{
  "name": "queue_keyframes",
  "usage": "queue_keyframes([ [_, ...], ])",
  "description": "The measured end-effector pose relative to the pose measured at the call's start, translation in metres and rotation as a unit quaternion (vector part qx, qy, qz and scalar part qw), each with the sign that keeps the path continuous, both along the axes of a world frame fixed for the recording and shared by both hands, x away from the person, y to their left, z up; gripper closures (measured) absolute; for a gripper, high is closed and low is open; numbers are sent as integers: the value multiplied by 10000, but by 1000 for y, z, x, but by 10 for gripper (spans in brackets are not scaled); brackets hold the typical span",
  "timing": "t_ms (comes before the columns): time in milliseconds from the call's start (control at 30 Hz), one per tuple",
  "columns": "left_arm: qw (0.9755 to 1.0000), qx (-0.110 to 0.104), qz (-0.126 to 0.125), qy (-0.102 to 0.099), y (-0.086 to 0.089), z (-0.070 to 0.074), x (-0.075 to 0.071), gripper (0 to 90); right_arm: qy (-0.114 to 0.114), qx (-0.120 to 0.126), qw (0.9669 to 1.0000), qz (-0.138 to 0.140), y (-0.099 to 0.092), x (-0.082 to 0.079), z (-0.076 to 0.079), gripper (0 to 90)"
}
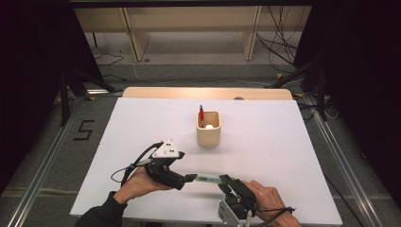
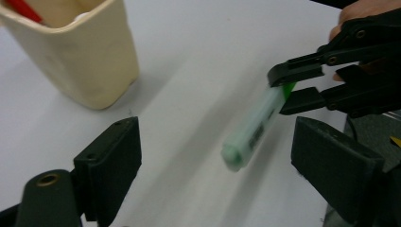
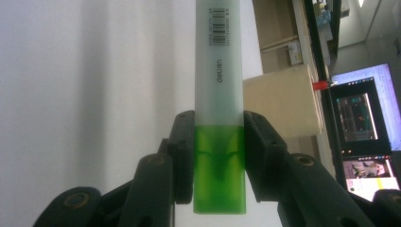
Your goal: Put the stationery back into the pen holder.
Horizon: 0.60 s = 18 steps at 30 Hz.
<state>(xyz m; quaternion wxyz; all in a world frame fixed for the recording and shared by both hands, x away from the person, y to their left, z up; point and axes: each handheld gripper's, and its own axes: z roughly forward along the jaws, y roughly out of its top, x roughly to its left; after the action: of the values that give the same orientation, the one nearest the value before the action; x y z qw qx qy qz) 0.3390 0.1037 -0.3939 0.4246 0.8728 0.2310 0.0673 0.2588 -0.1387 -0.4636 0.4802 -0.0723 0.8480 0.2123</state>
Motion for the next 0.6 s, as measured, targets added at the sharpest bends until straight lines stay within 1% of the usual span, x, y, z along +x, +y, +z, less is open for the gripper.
queue_keyframes([
  [67, 9995, 213, -199, 80, -8, 0, 1, 166, -38, -31, 10000, 24, 1, -2, -2, 675],
  [133, 9983, 404, -384, 145, -16, 0, 1, 167, -131, -143, 9998, 79, 2, -3, -3, 675],
  [167, 9977, 465, -453, 181, -19, 0, 2, 168, -198, -200, 9995, 145, 2, -3, -4, 675],
  [233, 9959, 610, -598, 284, -25, -1, 4, 170, -222, -183, 9994, 201, 3, -4, -5, 675],
  [267, 9951, 668, -658, 301, -27, -1, 4, 174, -256, -236, 9991, 239, 4, -5, -5, 675],
  [300, 9945, 711, -705, 308, -29, -1, 5, 182, -314, -285, 9987, 299, 4, -5, -6, 675],
  [333, 9939, 736, -747, 355, -32, -1, 5, 191, -302, -269, 9988, 286, 5, -6, -6, 674],
  [400, 9912, 895, -873, 432, -37, -2, 5, 204, -369, -327, 9980, 384, 5, -6, -7, 675],
  [433, 9901, 970, -911, 456, -39, -3, 5, 206, -358, -327, 9981, 389, 6, -7, -7, 675],
  [467, 9884, 1062, -972, 485, -41, -4, 5, 208, -362, -361, 9978, 430, 6, -7, -7, 675],
  [500, 9871, 1122, -1025, 497, -43, -5, 5, 210, -354, -342, 9979, 425, 6, -8, -8, 675],
  [533, 9857, 1188, -1076, 519, -45, -6, 6, 213, -364, -374, 9976, 458, 6, -8, -8, 675],
  [600, 9840, 1252, -1125, 592, -48, -9, 9, 228, -394, -432, 9972, 464, 6, -9, -8, 675],
])
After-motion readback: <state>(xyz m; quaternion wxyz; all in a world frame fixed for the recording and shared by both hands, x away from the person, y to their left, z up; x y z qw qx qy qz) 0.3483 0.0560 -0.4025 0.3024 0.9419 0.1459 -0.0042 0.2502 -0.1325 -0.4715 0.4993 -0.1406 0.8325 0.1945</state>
